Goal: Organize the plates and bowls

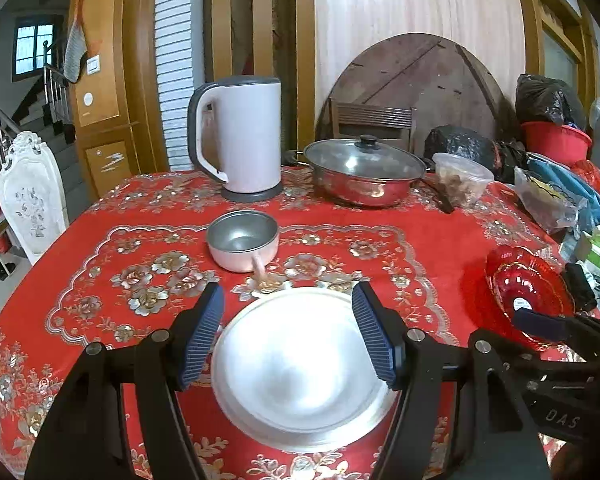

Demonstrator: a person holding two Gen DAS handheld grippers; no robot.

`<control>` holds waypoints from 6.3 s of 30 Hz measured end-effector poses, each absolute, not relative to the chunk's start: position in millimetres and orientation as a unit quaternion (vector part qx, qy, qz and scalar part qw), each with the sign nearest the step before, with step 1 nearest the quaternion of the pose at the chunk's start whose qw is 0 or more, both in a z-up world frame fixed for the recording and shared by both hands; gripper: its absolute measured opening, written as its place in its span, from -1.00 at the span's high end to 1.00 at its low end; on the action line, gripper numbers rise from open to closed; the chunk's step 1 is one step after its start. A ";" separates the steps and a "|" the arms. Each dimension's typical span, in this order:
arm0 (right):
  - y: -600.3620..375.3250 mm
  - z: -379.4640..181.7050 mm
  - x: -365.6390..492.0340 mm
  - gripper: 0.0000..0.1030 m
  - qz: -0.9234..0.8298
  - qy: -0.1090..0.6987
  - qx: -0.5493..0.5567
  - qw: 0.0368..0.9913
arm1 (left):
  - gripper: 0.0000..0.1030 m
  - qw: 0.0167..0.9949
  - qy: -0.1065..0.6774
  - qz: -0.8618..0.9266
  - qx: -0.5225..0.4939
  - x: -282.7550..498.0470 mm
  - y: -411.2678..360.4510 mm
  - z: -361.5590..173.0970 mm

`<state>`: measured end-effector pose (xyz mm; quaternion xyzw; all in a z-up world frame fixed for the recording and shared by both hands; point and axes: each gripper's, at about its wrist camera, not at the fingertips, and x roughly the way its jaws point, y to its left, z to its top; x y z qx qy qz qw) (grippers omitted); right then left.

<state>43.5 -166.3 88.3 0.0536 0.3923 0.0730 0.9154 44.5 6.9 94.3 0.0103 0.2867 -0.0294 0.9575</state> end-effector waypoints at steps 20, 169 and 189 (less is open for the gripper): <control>-141.5 40.1 87.7 -0.35 0.173 0.476 0.174 0.845 | -0.34 0.890 0.442 -0.074 -0.087 85.5 98.2 60.3; -52.2 11.8 286.9 -0.16 0.170 0.495 0.154 0.838 | -0.21 0.865 0.490 0.042 -0.099 265.1 118.3 17.6; -30.7 15.0 288.1 0.64 0.171 0.500 0.081 0.845 | 0.74 0.854 0.514 0.021 -0.074 275.7 98.1 4.7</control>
